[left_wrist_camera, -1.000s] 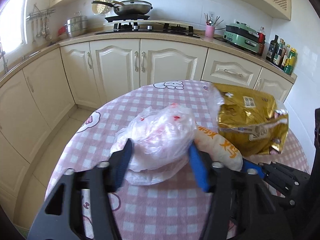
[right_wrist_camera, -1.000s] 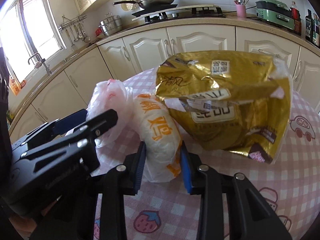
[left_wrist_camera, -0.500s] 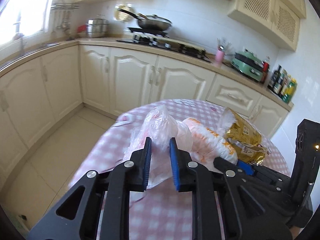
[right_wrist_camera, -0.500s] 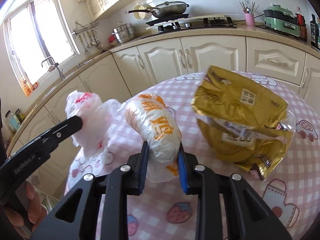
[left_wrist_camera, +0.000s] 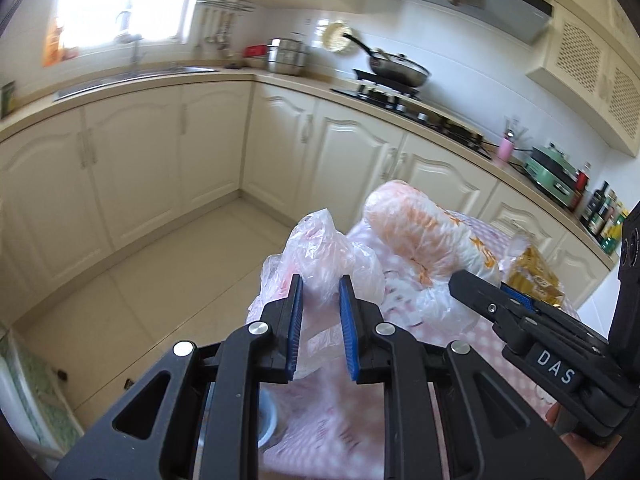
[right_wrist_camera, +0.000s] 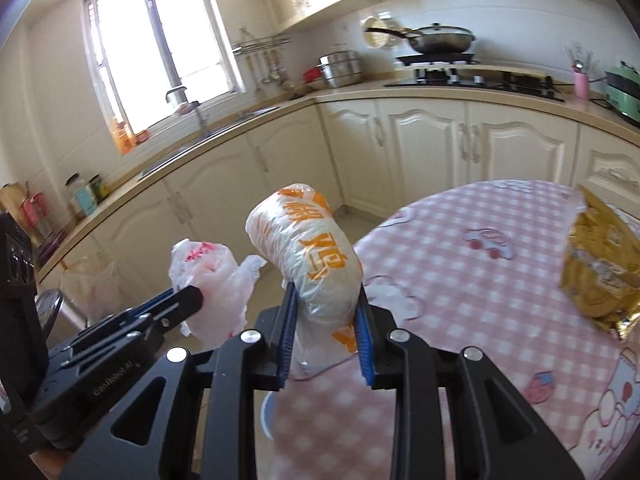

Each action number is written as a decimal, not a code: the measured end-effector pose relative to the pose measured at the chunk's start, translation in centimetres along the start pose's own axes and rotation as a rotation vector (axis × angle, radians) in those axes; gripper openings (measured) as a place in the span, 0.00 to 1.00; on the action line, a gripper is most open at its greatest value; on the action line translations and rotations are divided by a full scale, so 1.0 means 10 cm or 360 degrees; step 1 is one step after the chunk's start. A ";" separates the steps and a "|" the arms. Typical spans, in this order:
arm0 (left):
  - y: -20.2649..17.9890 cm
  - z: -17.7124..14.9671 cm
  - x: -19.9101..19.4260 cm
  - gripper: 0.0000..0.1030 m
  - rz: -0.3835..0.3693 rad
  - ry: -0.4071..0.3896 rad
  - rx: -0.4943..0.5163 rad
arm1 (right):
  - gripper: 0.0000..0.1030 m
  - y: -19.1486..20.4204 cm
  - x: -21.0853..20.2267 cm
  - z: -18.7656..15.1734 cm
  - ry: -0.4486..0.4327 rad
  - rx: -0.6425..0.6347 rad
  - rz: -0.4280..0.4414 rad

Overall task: Collect trash
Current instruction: 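Carry both bags over the bucket and open both tools, then move both tools back to the table, then grasp the gold snack bag with the right tool while the left grasps the white paper cup, then carry the gold bag and paper cup over the blue bucket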

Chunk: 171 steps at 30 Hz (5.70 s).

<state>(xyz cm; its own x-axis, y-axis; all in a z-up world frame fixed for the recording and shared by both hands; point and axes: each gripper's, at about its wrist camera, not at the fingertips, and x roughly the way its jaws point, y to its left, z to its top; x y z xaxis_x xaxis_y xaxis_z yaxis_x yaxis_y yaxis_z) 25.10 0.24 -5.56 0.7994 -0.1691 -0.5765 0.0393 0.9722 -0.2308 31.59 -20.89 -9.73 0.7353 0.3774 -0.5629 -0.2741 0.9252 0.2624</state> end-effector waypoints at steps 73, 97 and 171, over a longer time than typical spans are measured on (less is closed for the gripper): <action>0.30 -0.10 0.15 0.37 -0.0018 0.0102 -0.0176 | 0.48 0.14 0.22 -0.17 -0.0018 -0.0013 -0.0168; -1.86 -0.12 0.56 0.41 -0.0360 0.0226 0.0248 | 0.28 -2.55 -0.67 -0.29 -0.0178 0.0674 -0.0507; -0.67 -0.04 -0.02 0.14 -0.0030 0.0019 0.0132 | 0.03 -0.77 -0.76 0.06 -0.0407 0.0212 -0.0107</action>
<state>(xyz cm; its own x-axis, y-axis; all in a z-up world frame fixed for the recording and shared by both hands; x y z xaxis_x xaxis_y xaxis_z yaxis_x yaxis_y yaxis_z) 24.40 -6.28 -4.22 0.7910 -0.1888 -0.5820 0.1040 0.9788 -0.1763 28.52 -30.90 -6.99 0.8861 0.2780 -0.3710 -0.1483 0.9282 0.3412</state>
